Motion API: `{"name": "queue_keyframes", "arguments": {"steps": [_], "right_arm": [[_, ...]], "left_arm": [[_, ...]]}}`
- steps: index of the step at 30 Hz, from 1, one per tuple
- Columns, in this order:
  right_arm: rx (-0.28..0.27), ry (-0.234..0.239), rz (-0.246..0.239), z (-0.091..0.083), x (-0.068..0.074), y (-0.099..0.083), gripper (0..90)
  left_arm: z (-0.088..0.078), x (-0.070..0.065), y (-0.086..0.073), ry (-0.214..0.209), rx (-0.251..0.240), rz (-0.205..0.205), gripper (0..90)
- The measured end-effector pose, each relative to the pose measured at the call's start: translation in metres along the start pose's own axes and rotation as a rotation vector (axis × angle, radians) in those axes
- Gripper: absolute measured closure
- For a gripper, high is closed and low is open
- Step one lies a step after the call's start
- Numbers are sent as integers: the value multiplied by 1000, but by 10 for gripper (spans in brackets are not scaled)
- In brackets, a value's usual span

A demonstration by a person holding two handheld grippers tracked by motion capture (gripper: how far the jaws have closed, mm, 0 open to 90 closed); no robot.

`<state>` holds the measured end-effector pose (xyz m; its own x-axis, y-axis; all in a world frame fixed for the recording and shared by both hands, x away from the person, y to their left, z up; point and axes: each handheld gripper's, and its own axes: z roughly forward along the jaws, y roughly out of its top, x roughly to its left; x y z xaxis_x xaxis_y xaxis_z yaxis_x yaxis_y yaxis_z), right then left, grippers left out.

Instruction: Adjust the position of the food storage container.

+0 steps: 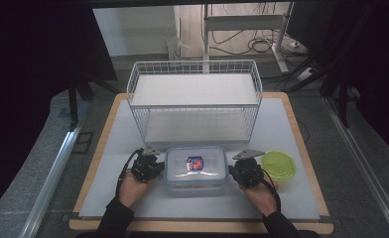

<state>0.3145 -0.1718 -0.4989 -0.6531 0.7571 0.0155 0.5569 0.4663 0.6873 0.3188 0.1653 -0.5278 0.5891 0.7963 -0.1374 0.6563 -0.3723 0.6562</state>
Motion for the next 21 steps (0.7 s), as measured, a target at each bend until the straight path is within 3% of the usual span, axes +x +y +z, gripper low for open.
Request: {"name": "queue_keyframes", "arguments": {"steps": [4, 8, 10, 15, 18, 21], "right_arm": [[2, 1, -12, -9, 4, -8, 894], [4, 12, -9, -11, 2, -9, 892], [-1, 2, -31, -14, 2, -10, 881], [-33, 15, -40, -26, 0, -15, 795], [-41, 28, -62, -33, 0, -20, 716], [-35, 19, -72, -37, 0, -26, 653]], "left_arm": [[-1, -7, -3, -9, 4, 12, 898], [-6, -6, -6, -19, -2, 31, 886], [-16, -5, -10, 8, -18, 55, 798], [-39, -4, -22, 47, -95, 42, 592], [-46, -4, -33, 59, -114, 44, 450], [-50, -5, -42, 73, -115, 45, 368]]}}
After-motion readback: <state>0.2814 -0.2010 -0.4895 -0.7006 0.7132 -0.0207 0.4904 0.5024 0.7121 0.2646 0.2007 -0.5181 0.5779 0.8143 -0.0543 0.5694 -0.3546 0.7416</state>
